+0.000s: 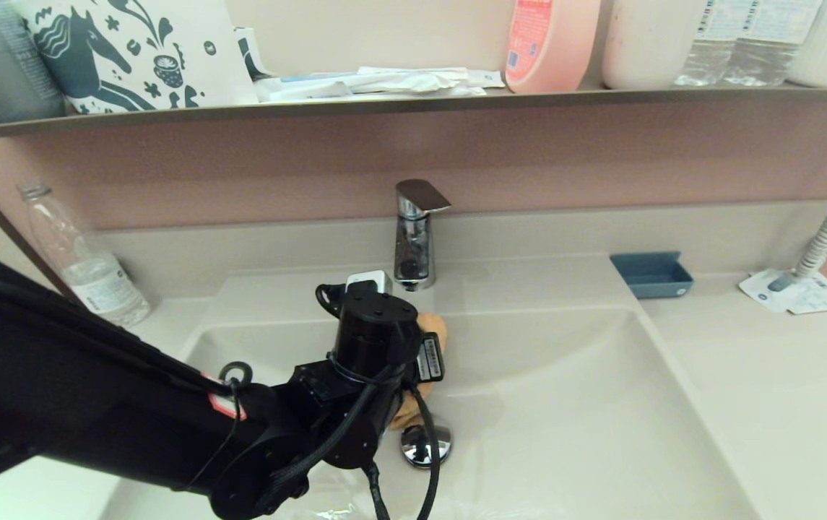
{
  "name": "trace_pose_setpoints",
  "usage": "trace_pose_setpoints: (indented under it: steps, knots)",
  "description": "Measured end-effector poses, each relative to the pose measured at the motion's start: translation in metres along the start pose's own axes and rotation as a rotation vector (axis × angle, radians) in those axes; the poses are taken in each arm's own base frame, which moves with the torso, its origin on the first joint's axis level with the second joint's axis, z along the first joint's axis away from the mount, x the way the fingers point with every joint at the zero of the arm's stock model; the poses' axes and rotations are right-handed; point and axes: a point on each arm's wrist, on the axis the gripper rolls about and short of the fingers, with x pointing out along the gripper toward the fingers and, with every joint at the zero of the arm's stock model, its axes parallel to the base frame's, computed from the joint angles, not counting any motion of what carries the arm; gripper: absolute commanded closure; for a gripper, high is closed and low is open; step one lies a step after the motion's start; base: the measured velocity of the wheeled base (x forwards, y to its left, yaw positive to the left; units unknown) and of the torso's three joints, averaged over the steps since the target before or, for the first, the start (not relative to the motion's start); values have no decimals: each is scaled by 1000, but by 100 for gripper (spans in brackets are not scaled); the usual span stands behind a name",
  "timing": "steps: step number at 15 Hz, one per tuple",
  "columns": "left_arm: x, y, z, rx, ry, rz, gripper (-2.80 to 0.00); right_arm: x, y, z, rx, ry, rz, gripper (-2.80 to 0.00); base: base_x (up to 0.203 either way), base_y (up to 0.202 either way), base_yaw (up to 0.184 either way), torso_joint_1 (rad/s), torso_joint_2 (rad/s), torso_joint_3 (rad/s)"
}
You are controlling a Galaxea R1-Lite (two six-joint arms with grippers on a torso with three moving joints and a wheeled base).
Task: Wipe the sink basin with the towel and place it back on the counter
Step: Wipe the sink
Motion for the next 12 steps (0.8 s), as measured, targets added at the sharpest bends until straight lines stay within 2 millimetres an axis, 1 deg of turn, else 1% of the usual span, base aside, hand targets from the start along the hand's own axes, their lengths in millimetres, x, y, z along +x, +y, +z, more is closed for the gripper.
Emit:
trace_pose_setpoints:
  steps: [2, 4, 5, 7, 12]
  knots:
    - [-1, 2, -2, 2, 6, 2, 0, 0, 0, 0, 0, 0, 0, 0, 0, 0, 0, 0, 0, 0]
    - [-6, 13, -5, 10, 24, 21, 0, 0, 0, 0, 0, 0, 0, 0, 0, 0, 0, 0, 0, 0]
    - [-9, 22, -5, 12, 32, 34, 0, 0, 0, 0, 0, 0, 0, 0, 0, 0, 0, 0, 0, 0]
    - [-16, 45, -4, 5, 55, 56, 0, 0, 0, 0, 0, 0, 0, 0, 0, 0, 0, 0, 0, 0]
    - [-32, 118, 11, -26, 82, 125, 0, 0, 0, 0, 0, 0, 0, 0, 0, 0, 0, 0, 0, 0]
